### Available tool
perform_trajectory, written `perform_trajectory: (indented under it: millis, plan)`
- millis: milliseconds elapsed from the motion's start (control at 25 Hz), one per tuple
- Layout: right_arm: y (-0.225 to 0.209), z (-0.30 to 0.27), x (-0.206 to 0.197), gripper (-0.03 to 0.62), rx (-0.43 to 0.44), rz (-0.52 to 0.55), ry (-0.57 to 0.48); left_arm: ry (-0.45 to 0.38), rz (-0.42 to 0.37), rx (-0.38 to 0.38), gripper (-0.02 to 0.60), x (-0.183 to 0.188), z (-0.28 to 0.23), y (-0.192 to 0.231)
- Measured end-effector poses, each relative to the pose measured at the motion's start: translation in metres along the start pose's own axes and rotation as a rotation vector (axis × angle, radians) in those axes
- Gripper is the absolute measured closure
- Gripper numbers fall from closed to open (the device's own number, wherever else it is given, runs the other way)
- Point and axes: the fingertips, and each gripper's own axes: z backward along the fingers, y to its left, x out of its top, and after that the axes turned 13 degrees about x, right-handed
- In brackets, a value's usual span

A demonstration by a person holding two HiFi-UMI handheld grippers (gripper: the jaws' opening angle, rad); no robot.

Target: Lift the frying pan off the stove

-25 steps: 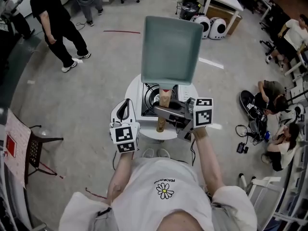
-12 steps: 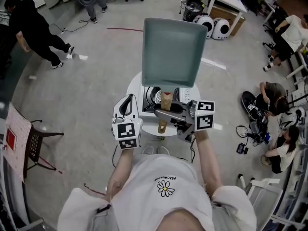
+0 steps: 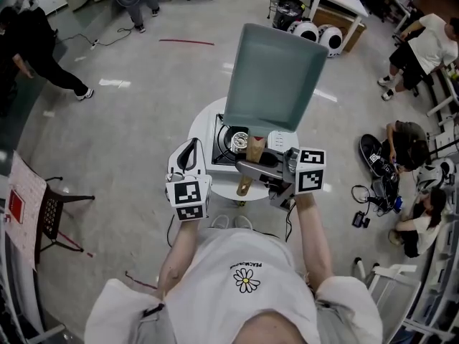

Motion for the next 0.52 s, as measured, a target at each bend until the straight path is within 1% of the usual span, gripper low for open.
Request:
perform_trajectory:
  millis: [520]
  plan:
    - [-0.0023, 0.0041, -0.0036, 0.516, -0.028, 0.017, 0.029, -0.003, 0.004, -0.025, 0.583, -0.0049, -0.0024, -0.0067]
